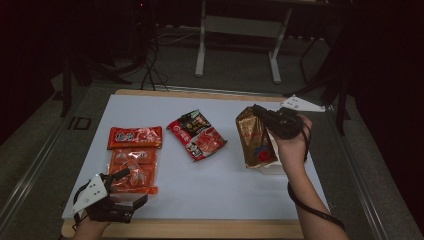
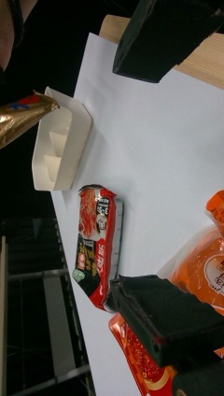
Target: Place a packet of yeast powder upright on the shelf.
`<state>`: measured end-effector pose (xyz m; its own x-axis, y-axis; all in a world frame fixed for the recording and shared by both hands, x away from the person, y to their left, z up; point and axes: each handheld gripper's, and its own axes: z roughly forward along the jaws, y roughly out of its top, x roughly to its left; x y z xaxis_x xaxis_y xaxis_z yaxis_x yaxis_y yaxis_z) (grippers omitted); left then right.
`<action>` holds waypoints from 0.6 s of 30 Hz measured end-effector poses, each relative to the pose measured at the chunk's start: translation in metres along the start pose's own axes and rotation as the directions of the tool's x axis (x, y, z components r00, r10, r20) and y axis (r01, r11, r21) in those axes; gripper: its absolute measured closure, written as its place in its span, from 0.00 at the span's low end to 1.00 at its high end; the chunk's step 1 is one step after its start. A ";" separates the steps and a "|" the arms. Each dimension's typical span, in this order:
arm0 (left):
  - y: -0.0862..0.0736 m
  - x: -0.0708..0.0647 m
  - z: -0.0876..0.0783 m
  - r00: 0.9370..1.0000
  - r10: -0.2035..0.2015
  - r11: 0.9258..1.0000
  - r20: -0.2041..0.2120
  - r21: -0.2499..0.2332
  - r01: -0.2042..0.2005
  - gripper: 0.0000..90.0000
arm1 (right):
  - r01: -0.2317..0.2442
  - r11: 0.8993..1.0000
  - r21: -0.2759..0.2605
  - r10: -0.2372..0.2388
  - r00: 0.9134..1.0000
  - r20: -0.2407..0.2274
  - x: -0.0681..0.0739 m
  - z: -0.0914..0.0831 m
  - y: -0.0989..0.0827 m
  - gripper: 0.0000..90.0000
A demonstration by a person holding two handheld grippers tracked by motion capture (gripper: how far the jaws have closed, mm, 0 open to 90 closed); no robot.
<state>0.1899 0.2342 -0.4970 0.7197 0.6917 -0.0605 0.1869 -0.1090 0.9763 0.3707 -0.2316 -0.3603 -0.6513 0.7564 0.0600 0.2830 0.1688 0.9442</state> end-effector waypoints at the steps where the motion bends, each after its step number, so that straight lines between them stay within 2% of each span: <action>1: 0.000 0.000 0.000 1.000 0.000 1.000 -0.001 -0.001 0.000 0.02 | -0.008 1.000 -0.015 0.008 1.000 -0.004 -0.006 0.002 0.001 0.98; 4: 0.000 0.000 0.000 1.000 -0.001 1.000 -0.001 0.001 0.001 0.02 | 0.000 1.000 -0.031 0.000 1.000 0.018 -0.011 0.003 0.002 0.98; 8: 0.000 0.000 0.000 1.000 0.000 1.000 -0.001 0.000 0.000 0.02 | 0.003 0.998 -0.063 0.002 0.997 0.075 -0.025 0.003 0.007 0.98; 11: -0.001 0.000 0.000 1.000 -0.002 1.000 -0.002 0.001 0.002 0.02 | -0.006 0.997 -0.077 0.013 0.996 0.084 -0.032 0.003 0.008 0.97; 14: -0.001 0.000 -0.001 1.000 -0.005 1.000 -0.004 0.002 0.005 0.02 | -0.016 0.995 -0.095 0.026 0.994 0.110 -0.042 0.003 0.009 0.97; 15: -0.001 0.000 -0.001 1.000 -0.006 1.000 -0.004 0.002 0.006 0.02 | -0.013 0.995 -0.099 0.026 0.991 0.134 -0.047 0.004 0.010 0.97; 18: -0.001 0.000 0.000 1.000 -0.006 1.000 -0.004 0.003 0.006 0.02 | -0.007 0.995 -0.104 0.023 0.988 0.155 -0.052 0.006 0.011 0.97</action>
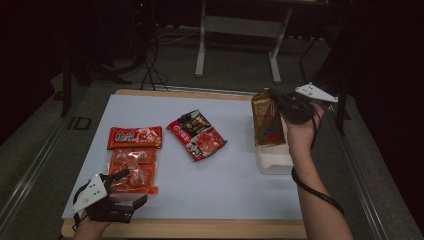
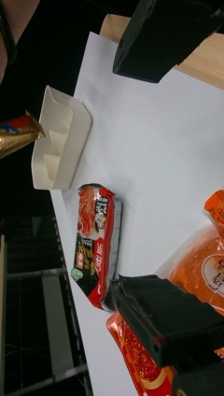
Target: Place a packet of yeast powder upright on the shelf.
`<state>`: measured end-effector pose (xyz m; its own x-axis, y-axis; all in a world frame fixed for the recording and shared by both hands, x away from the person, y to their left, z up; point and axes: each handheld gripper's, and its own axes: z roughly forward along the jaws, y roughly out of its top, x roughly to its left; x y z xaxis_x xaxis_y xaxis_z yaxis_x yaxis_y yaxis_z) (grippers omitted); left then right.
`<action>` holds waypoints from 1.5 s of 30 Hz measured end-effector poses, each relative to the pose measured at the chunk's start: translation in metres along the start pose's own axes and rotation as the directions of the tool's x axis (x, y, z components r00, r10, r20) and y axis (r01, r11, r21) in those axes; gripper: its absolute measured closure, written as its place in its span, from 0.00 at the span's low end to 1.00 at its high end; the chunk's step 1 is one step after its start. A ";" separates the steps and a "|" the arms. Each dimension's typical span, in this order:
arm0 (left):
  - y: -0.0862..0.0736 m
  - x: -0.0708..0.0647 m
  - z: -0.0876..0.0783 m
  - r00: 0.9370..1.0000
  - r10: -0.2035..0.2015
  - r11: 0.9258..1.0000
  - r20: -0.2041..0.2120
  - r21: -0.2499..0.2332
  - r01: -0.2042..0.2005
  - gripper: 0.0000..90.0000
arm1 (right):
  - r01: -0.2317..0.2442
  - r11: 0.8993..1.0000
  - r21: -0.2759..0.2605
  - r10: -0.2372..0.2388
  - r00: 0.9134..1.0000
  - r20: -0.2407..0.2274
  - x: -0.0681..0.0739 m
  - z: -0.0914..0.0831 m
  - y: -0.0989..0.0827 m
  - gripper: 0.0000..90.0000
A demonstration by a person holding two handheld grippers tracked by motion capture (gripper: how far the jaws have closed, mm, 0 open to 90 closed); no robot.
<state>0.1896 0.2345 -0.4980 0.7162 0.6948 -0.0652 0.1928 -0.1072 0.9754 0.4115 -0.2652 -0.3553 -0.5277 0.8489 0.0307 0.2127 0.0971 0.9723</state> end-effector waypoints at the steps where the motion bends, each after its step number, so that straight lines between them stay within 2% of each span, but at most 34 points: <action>1: 0.000 0.000 0.000 1.000 0.001 1.000 0.000 0.001 -0.001 0.02 | 0.007 1.000 -0.002 -0.007 1.000 0.013 -0.002 0.001 0.000 0.97; 3: 0.000 0.000 0.000 1.000 -0.002 1.000 -0.001 -0.001 0.002 0.02 | -0.013 1.000 -0.020 0.014 0.999 0.030 -0.012 0.003 0.001 0.97; 4: 0.000 0.000 -0.001 1.000 -0.001 1.000 -0.002 0.000 0.001 0.02 | -0.013 1.000 -0.020 0.014 0.999 0.030 -0.012 0.003 0.001 0.97; 6: -0.001 0.000 -0.001 1.000 -0.004 1.000 -0.004 0.000 0.004 0.02 | -0.041 0.998 -0.056 0.043 0.998 0.047 -0.022 0.003 0.003 0.97; 8: -0.001 0.001 -0.002 1.000 -0.005 1.000 -0.006 -0.001 0.005 0.02 | -0.044 0.997 -0.066 0.048 0.997 0.053 -0.026 0.003 0.003 0.97; 9: -0.001 0.000 -0.002 1.000 -0.005 1.000 -0.007 -0.001 0.005 0.02 | -0.055 0.995 -0.079 0.061 0.995 0.077 -0.031 0.003 0.003 0.96; 11: -0.001 0.000 -0.002 1.000 -0.005 1.000 -0.007 -0.001 0.005 0.02 | -0.055 0.995 -0.079 0.061 0.995 0.077 -0.031 0.003 0.003 0.96; 13: -0.001 0.000 -0.003 1.000 -0.006 1.000 -0.009 -0.001 0.006 0.02 | -0.070 0.992 -0.102 0.080 0.992 0.101 -0.041 0.004 0.001 0.96; 21: -0.001 0.000 -0.003 1.000 -0.007 1.000 -0.011 0.002 0.007 0.02 | -0.090 0.993 -0.077 0.100 0.986 0.135 -0.057 0.015 -0.002 0.97; 31: -0.003 0.000 -0.003 1.000 -0.013 1.000 -0.016 0.009 0.013 0.02 | -0.116 0.986 -0.121 0.129 0.986 0.101 -0.074 0.030 -0.007 0.97; 35: -0.004 0.001 -0.004 1.000 -0.017 1.000 -0.022 0.010 0.017 0.02 | -0.133 0.983 -0.126 0.148 0.982 0.118 -0.084 0.036 -0.009 0.97; 36: -0.004 0.001 -0.004 1.000 -0.019 1.000 -0.023 0.010 0.019 0.02 | -0.140 0.981 -0.131 0.155 0.982 0.110 -0.087 0.038 -0.010 0.97; 38: -0.004 0.001 -0.004 0.999 -0.020 1.000 -0.025 0.010 0.020 0.02 | -0.124 0.984 -0.127 0.141 0.981 0.134 -0.089 0.040 -0.010 0.97; 41: -0.004 0.001 -0.003 0.999 -0.021 1.000 -0.027 0.015 0.022 0.02 | -0.132 0.981 -0.141 0.151 0.979 0.138 -0.094 0.044 -0.013 0.97; 45: -0.004 0.000 -0.002 0.999 -0.024 1.000 -0.026 0.014 0.024 0.02 | -0.131 0.981 -0.143 0.149 0.981 0.125 -0.096 0.052 -0.018 0.97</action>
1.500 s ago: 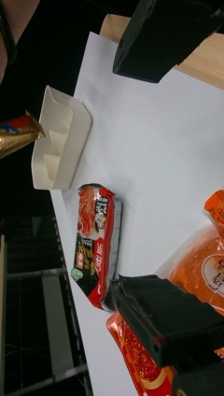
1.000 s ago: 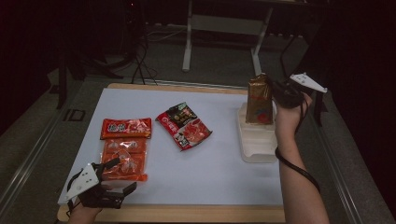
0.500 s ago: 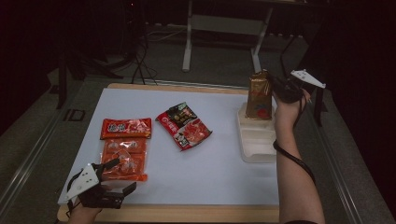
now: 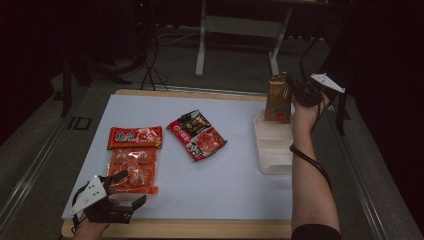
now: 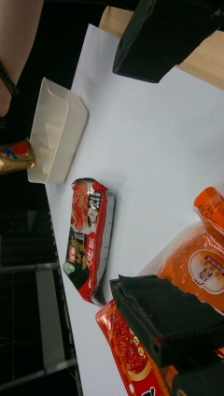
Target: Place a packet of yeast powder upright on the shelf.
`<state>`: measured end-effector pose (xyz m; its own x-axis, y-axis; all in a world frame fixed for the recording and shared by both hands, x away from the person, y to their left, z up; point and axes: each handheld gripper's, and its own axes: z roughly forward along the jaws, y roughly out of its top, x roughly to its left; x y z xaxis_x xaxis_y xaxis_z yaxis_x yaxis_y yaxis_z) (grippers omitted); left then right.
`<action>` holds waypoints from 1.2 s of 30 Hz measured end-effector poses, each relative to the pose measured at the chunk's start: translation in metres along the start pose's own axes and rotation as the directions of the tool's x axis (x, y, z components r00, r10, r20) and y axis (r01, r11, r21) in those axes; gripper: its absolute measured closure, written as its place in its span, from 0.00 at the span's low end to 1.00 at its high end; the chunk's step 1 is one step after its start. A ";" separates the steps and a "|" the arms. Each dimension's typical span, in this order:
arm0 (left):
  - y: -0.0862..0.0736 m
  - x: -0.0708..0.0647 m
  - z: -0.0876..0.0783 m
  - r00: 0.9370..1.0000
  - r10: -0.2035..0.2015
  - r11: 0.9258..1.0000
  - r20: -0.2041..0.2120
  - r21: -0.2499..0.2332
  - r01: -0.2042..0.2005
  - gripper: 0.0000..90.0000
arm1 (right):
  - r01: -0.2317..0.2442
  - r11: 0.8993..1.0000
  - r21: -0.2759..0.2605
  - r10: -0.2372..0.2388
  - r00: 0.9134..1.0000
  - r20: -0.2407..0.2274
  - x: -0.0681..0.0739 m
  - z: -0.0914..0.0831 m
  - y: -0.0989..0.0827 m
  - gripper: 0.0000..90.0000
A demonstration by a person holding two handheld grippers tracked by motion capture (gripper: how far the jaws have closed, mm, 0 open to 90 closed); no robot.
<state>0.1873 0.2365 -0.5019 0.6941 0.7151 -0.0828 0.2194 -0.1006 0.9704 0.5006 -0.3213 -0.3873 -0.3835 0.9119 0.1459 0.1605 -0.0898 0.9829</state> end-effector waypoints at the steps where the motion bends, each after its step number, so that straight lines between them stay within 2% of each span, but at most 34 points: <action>1: 0.000 0.000 0.000 1.000 -0.002 1.000 0.000 0.000 0.002 0.02 | 0.011 1.000 -0.001 -0.011 1.000 0.006 0.000 0.002 -0.002 0.97; 8: 0.000 -0.001 0.000 1.000 -0.003 1.000 0.000 0.001 0.003 0.02 | -0.022 1.000 -0.018 0.022 1.000 -0.002 -0.002 0.012 -0.014 0.97; 10: -0.001 -0.001 -0.001 1.000 -0.006 1.000 -0.001 0.000 0.006 0.02 | -0.016 1.000 -0.018 0.016 1.000 -0.004 -0.002 0.014 -0.017 0.97; 15: -0.001 0.000 -0.001 1.000 -0.008 1.000 -0.004 0.000 0.008 0.02 | -0.054 0.998 -0.013 0.053 0.998 -0.031 -0.003 0.018 -0.022 0.96; 21: -0.001 -0.001 0.000 1.000 -0.005 1.000 0.000 0.004 0.005 0.02 | -0.053 0.998 0.016 0.053 0.998 -0.029 -0.001 0.017 -0.028 0.96; 26: 0.000 -0.001 0.000 1.000 -0.003 1.000 -0.001 0.004 0.003 0.02 | -0.100 0.994 0.040 0.102 0.993 -0.058 0.000 0.013 -0.028 0.96; 30: 0.000 -0.001 -0.001 1.000 0.002 1.000 -0.001 0.005 -0.002 0.02 | -0.115 0.992 0.047 0.117 0.992 -0.051 0.001 0.008 -0.026 0.96; 33: 0.000 -0.001 0.000 1.000 0.003 1.000 0.000 0.005 -0.003 0.02 | -0.127 0.991 0.049 0.130 0.989 -0.071 0.001 0.004 -0.026 0.96; 35: 0.000 -0.001 0.000 1.000 0.003 1.000 0.002 0.005 -0.003 0.02 | -0.152 0.987 0.061 0.157 0.983 -0.091 0.000 0.003 -0.026 0.96; 36: 0.000 -0.002 0.000 1.000 0.005 1.000 0.001 0.006 -0.005 0.02 | -0.155 0.986 0.066 0.160 0.984 -0.079 0.001 0.002 -0.026 0.96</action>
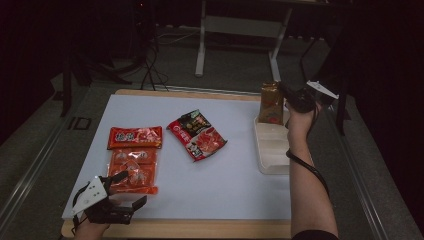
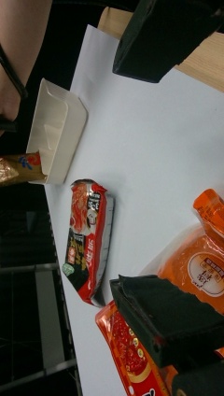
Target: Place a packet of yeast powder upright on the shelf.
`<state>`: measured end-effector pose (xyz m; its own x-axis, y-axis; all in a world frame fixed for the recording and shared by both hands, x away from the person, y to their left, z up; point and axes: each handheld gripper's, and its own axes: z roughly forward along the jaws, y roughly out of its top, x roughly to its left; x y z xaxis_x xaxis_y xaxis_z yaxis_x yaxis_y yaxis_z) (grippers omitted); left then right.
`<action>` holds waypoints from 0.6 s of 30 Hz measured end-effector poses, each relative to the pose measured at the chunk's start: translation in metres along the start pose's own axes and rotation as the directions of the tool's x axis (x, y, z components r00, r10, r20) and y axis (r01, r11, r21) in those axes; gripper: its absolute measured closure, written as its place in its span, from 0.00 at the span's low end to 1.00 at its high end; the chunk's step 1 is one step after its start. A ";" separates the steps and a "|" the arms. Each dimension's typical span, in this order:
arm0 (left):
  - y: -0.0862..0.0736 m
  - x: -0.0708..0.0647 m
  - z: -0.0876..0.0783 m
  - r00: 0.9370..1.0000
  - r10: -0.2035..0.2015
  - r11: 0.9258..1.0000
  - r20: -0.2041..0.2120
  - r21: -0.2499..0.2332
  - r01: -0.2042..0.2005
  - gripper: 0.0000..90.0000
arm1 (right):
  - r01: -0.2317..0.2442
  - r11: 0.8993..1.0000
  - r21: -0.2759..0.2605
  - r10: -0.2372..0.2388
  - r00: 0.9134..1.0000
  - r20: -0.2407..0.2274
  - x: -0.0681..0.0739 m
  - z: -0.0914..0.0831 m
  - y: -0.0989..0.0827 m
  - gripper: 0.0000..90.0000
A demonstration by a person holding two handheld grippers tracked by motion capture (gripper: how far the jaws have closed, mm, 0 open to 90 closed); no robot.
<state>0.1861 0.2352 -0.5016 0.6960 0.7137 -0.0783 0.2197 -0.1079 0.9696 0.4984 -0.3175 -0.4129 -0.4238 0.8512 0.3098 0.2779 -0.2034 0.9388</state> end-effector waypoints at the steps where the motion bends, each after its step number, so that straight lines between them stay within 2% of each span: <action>1: 0.000 0.000 0.000 1.000 0.000 1.000 0.000 -0.001 0.000 0.02 | -0.001 1.000 -0.001 0.001 1.000 0.002 0.000 -0.001 0.000 0.96; 5: 0.000 0.000 -0.001 1.000 0.000 1.000 -0.002 -0.001 0.000 0.02 | -0.031 0.998 0.053 0.033 0.999 -0.033 0.000 0.002 -0.001 0.96; 7: 0.000 0.001 -0.001 1.000 -0.001 1.000 -0.002 0.000 0.001 0.02 | 0.000 0.996 0.086 0.002 1.000 -0.014 0.001 0.003 -0.003 0.96; 11: 0.000 0.001 -0.001 1.000 -0.002 1.000 -0.003 0.000 0.002 0.02 | -0.065 0.995 0.080 0.067 0.997 -0.024 -0.005 0.001 -0.012 0.96; 17: 0.000 0.000 0.000 1.000 0.004 1.000 -0.001 0.005 -0.004 0.02 | -0.078 0.991 0.106 0.072 0.996 0.056 -0.019 -0.007 -0.016 0.95; 18: 0.000 0.000 0.000 1.000 0.004 1.000 -0.001 0.005 -0.004 0.02 | -0.076 0.991 0.113 0.067 0.994 0.082 -0.020 -0.009 -0.017 0.95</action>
<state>0.1866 0.2351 -0.5017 0.6964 0.7138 -0.0741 0.2204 -0.1144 0.9687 0.4944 -0.3353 -0.4336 -0.3321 0.8724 0.3586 0.4049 -0.2115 0.8895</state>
